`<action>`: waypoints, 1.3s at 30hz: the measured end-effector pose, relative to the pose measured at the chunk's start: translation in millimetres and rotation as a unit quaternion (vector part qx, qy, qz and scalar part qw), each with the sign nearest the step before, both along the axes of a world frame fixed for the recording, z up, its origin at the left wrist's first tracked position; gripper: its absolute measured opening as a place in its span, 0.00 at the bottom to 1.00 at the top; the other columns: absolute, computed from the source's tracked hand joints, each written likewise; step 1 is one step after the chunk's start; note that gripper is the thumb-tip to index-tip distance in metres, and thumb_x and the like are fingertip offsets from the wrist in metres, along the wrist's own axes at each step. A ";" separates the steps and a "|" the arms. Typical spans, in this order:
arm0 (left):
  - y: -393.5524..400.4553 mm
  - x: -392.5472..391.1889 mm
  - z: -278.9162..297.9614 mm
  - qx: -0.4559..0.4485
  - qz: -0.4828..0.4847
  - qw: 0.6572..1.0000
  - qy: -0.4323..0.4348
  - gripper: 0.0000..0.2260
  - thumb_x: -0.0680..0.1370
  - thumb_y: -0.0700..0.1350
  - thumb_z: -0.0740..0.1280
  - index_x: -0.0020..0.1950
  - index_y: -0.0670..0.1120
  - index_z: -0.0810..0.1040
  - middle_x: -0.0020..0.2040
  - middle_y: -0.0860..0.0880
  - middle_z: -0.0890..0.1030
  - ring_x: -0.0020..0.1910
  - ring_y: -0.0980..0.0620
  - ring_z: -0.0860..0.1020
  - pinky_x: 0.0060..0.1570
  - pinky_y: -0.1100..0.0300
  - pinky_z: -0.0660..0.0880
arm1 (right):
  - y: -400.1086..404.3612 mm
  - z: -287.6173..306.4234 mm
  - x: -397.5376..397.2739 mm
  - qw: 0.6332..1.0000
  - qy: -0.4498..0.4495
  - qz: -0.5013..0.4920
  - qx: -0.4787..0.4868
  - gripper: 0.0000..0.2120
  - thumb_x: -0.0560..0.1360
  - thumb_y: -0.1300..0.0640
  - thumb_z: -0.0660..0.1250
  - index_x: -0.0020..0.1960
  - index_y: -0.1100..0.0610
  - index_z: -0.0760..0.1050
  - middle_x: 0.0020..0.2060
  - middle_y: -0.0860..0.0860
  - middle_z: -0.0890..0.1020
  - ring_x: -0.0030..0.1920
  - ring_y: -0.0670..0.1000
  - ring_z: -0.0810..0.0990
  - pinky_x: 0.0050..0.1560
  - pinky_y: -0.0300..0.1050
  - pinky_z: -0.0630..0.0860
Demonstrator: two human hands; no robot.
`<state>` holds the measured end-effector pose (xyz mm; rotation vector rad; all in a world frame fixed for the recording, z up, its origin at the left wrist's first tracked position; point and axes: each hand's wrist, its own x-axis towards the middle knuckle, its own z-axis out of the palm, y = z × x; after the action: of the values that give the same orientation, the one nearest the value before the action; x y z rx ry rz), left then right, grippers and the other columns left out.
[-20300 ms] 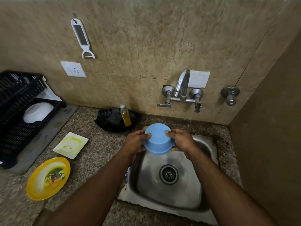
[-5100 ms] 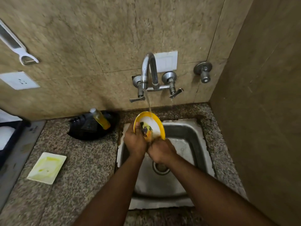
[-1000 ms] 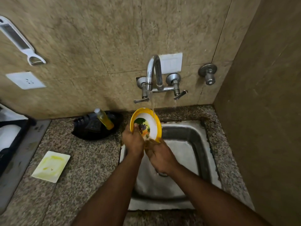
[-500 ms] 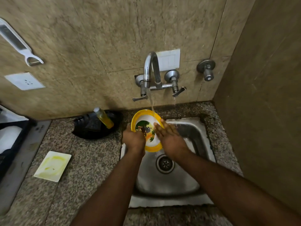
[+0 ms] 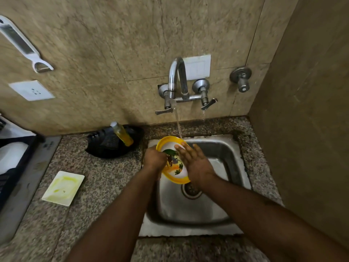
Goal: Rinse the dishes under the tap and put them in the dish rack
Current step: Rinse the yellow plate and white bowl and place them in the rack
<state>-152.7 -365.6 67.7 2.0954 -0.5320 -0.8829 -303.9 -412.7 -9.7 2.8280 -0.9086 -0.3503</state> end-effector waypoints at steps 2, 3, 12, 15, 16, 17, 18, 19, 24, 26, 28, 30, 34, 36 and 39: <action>4.3 14.2 1.3 0.017 0.002 0.999 0.040 0.11 0.66 0.38 0.66 0.44 0.34 0.80 0.42 0.36 0.81 0.41 0.42 0.82 0.40 0.50 0.78 | -17.6 3.6 -8.5 0.997 -0.045 0.067 0.006 0.35 0.80 0.49 0.57 0.82 0.57 0.50 0.82 0.54 0.41 0.81 0.57 0.37 0.79 0.61 0.39; 7.4 17.3 4.8 0.006 0.025 0.997 0.077 0.06 0.66 0.35 0.66 0.40 0.34 0.78 0.39 0.37 0.78 0.34 0.44 0.80 0.34 0.55 0.75 | -23.4 6.5 -10.7 0.994 -0.054 0.096 -0.002 0.31 0.81 0.51 0.56 0.81 0.58 0.56 0.82 0.54 0.48 0.81 0.57 0.41 0.79 0.59 0.40; 26.6 -33.3 -44.7 -0.240 0.167 0.922 0.253 0.31 0.63 0.34 0.70 0.66 0.48 0.79 0.59 0.39 0.84 0.57 0.37 0.83 0.58 0.37 0.80 | -0.9 10.9 -3.0 0.984 -0.154 -0.019 0.084 0.21 0.77 0.58 0.61 0.69 0.57 0.77 0.71 0.54 0.75 0.78 0.54 0.62 0.79 0.47 0.47; 23.1 -27.8 -55.1 -0.229 0.161 0.945 0.171 0.28 0.65 0.36 0.64 0.63 0.53 0.81 0.56 0.43 0.86 0.55 0.38 0.84 0.54 0.32 0.81 | -3.7 1.3 -9.1 0.982 -0.171 0.018 0.075 0.23 0.69 0.56 0.68 0.64 0.55 0.81 0.66 0.52 0.80 0.75 0.53 0.69 0.77 0.50 0.57; 21.3 -23.1 -45.5 -0.212 0.132 0.954 0.164 0.26 0.64 0.35 0.62 0.60 0.49 0.82 0.53 0.41 0.86 0.52 0.36 0.85 0.50 0.32 0.82 | -7.5 -1.5 -13.2 0.986 -0.150 0.036 0.065 0.27 0.67 0.53 0.70 0.66 0.56 0.79 0.68 0.54 0.79 0.76 0.54 0.68 0.77 0.54 0.57; 20.5 -18.6 -29.6 -0.193 0.098 0.961 0.170 0.24 0.64 0.34 0.61 0.56 0.45 0.83 0.50 0.38 0.86 0.49 0.35 0.85 0.45 0.34 0.83 | -12.7 -2.0 -18.0 0.990 -0.122 0.047 0.059 0.32 0.68 0.49 0.70 0.71 0.57 0.75 0.73 0.56 0.74 0.78 0.55 0.64 0.78 0.58 0.55; 19.9 -14.0 -14.8 -0.166 0.064 0.967 0.183 0.23 0.64 0.33 0.60 0.55 0.43 0.83 0.48 0.37 0.86 0.44 0.36 0.85 0.38 0.40 0.84 | -18.4 -1.8 -22.9 0.993 -0.095 0.057 0.051 0.37 0.69 0.45 0.68 0.76 0.58 0.69 0.77 0.57 0.67 0.80 0.55 0.57 0.79 0.61 0.51; 18.9 -9.1 -1.2 -0.131 0.029 0.972 0.193 0.22 0.64 0.32 0.61 0.54 0.41 0.83 0.45 0.37 0.86 0.40 0.38 0.85 0.32 0.46 0.82 | -23.9 0.7 -26.7 0.994 -0.075 0.066 0.041 0.41 0.71 0.40 0.66 0.79 0.57 0.63 0.80 0.56 0.60 0.81 0.56 0.51 0.78 0.65 0.47; 5.3 10.0 26.4 -0.032 -0.063 0.976 0.206 0.16 0.71 0.26 0.60 0.50 0.40 0.81 0.37 0.43 0.86 0.36 0.42 0.85 0.30 0.51 0.80 | -33.6 18.3 -24.7 0.991 -0.110 0.045 0.057 0.53 0.67 0.33 0.65 0.83 0.51 0.45 0.82 0.45 0.38 0.80 0.58 0.32 0.76 0.69 0.45; 2.7 11.9 28.2 -0.030 -0.058 0.975 0.211 0.14 0.71 0.27 0.60 0.48 0.39 0.81 0.35 0.43 0.85 0.34 0.43 0.85 0.29 0.52 0.80 | -34.0 16.9 -21.7 0.973 -0.153 0.033 0.170 0.57 0.63 0.36 0.69 0.83 0.48 0.43 0.80 0.40 0.36 0.79 0.57 0.30 0.78 0.64 0.48; 5.0 13.2 22.3 -0.037 -0.040 0.966 0.252 0.16 0.70 0.28 0.60 0.54 0.37 0.80 0.43 0.39 0.87 0.41 0.38 0.86 0.34 0.48 0.81 | -38.4 15.3 -23.0 0.924 -0.217 0.011 0.316 0.57 0.63 0.45 0.76 0.83 0.49 0.49 0.80 0.39 0.40 0.79 0.55 0.31 0.78 0.53 0.48; 9.3 12.8 15.3 -0.037 -0.015 0.960 0.277 0.19 0.71 0.30 0.60 0.59 0.37 0.80 0.50 0.37 0.86 0.48 0.35 0.85 0.38 0.45 0.82 | -39.0 15.5 -25.5 0.847 -0.294 -0.024 0.443 0.49 0.65 0.57 0.77 0.81 0.55 0.58 0.81 0.42 0.47 0.80 0.53 0.35 0.80 0.52 0.46; 11.3 10.0 6.7 -0.037 -0.003 0.957 0.288 0.22 0.69 0.29 0.61 0.62 0.39 0.78 0.54 0.35 0.85 0.52 0.32 0.84 0.45 0.37 0.83 | -31.9 20.4 -25.1 0.752 -0.373 -0.148 0.523 0.42 0.67 0.64 0.69 0.80 0.55 0.60 0.79 0.41 0.48 0.81 0.47 0.41 0.79 0.49 0.55; 9.0 10.4 4.8 -0.032 -0.011 0.957 0.287 0.23 0.68 0.28 0.61 0.62 0.38 0.78 0.54 0.35 0.85 0.51 0.31 0.84 0.43 0.39 0.83 | -33.8 11.4 -21.6 0.816 -0.374 -0.149 0.415 0.44 0.72 0.65 0.72 0.82 0.54 0.53 0.81 0.45 0.43 0.81 0.49 0.41 0.79 0.41 0.50; 8.9 7.1 11.6 -0.001 -0.072 0.958 0.279 0.18 0.69 0.26 0.59 0.54 0.38 0.78 0.41 0.42 0.86 0.36 0.42 0.85 0.29 0.53 0.79 | -36.6 10.9 -13.3 0.834 -0.363 -0.231 0.346 0.48 0.72 0.65 0.73 0.83 0.52 0.50 0.81 0.54 0.55 0.79 0.54 0.60 0.70 0.35 0.62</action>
<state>-145.6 -356.7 79.3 1.7064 -0.3807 -1.4885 -317.2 -449.3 1.2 3.3947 -1.9795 0.5299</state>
